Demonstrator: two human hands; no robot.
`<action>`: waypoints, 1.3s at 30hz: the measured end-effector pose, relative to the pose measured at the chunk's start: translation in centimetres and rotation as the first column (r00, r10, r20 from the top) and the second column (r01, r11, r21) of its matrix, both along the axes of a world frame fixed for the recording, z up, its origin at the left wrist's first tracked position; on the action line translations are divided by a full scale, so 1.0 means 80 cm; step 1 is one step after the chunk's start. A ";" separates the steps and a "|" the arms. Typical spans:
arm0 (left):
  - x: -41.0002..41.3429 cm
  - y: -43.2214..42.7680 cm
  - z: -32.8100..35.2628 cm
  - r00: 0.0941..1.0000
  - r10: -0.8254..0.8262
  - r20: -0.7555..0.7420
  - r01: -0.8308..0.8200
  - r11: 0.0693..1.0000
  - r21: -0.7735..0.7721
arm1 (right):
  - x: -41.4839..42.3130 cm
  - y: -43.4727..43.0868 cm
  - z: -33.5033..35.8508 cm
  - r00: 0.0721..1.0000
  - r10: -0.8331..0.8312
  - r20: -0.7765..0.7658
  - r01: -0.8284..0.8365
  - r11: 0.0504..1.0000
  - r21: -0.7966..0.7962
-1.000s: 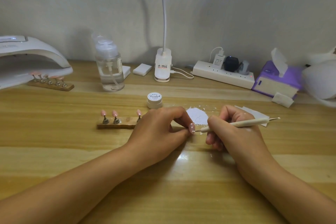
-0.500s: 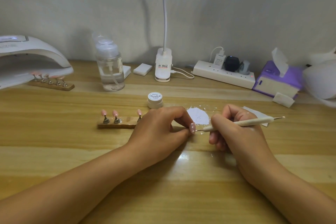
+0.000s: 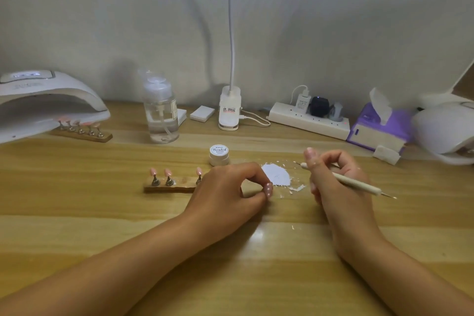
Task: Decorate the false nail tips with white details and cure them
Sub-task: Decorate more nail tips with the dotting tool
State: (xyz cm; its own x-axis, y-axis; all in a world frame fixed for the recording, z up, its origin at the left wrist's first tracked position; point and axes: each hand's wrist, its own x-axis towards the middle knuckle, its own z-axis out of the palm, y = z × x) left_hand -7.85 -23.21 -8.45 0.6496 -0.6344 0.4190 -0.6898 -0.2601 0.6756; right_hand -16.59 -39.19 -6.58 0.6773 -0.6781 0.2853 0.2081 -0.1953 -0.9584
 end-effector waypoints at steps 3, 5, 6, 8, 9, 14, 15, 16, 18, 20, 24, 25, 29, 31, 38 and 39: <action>-0.003 0.000 0.003 1.000 -0.018 0.021 0.018 1.000 -0.015 | 0.004 -0.003 -0.004 0.998 0.013 -0.063 -0.011 0.999 0.034; -0.007 0.001 0.007 0.998 -0.005 0.057 0.006 1.000 -0.028 | 0.005 -0.003 -0.005 0.995 0.021 -0.094 -0.020 1.000 0.006; -0.008 0.001 0.008 0.997 0.020 0.069 -0.018 0.999 -0.037 | 0.005 -0.003 -0.006 0.994 0.018 -0.106 -0.018 1.000 -0.003; -0.010 0.002 0.011 0.992 0.094 0.084 -0.090 0.994 -0.058 | 0.005 -0.004 -0.006 0.993 -0.001 -0.117 0.001 1.000 0.002; -0.011 0.002 0.011 0.987 0.130 0.089 -0.124 0.990 -0.069 | 0.005 -0.005 -0.007 0.992 -0.017 -0.124 0.018 1.000 0.007; -0.016 0.009 0.029 0.962 0.272 0.036 -0.267 0.958 -0.100 | 0.003 -0.007 -0.007 0.987 -0.053 -0.153 0.059 0.998 0.038; -0.013 0.013 0.037 0.954 0.300 -0.001 -0.298 0.948 -0.110 | 0.003 -0.007 -0.007 0.987 -0.047 -0.154 0.053 0.998 0.038; -0.007 0.018 0.046 0.948 0.315 -0.037 -0.317 0.941 -0.122 | 0.003 -0.007 -0.007 0.986 -0.044 -0.158 0.050 0.998 0.033; 0.009 0.032 0.066 0.945 0.317 -0.076 -0.325 0.935 -0.140 | 0.003 -0.006 -0.007 0.984 -0.047 -0.174 0.049 0.999 0.011; 0.026 0.050 0.083 0.950 0.298 -0.098 -0.307 0.946 -0.108 | 0.003 -0.005 -0.007 0.980 -0.048 -0.191 0.046 0.999 -0.014; 0.045 0.075 0.087 0.958 0.187 -0.218 -0.180 0.982 0.055 | 0.003 -0.004 -0.008 0.979 -0.053 -0.196 0.048 0.998 -0.031; 0.046 0.077 0.084 0.955 0.196 -0.225 -0.172 0.977 0.123 | 0.003 -0.003 -0.008 0.980 -0.045 -0.192 0.041 0.999 -0.029; 0.047 0.072 0.071 0.961 0.269 -0.061 -0.234 0.913 0.334 | 0.002 -0.004 -0.009 0.981 -0.007 -0.192 0.003 1.000 -0.020; 0.046 0.067 0.068 0.963 0.268 0.002 -0.251 0.901 0.354 | 0.002 -0.005 -0.008 0.982 -0.004 -0.189 -0.002 0.999 -0.032; 0.051 0.064 0.057 0.954 0.287 0.084 -0.297 0.871 0.392 | 0.002 -0.004 -0.008 0.982 0.010 -0.188 -0.022 0.998 -0.062; 0.051 0.064 0.057 0.954 0.284 0.096 -0.298 0.866 0.400 | 0.001 -0.004 -0.008 0.983 0.012 -0.186 -0.024 0.998 -0.063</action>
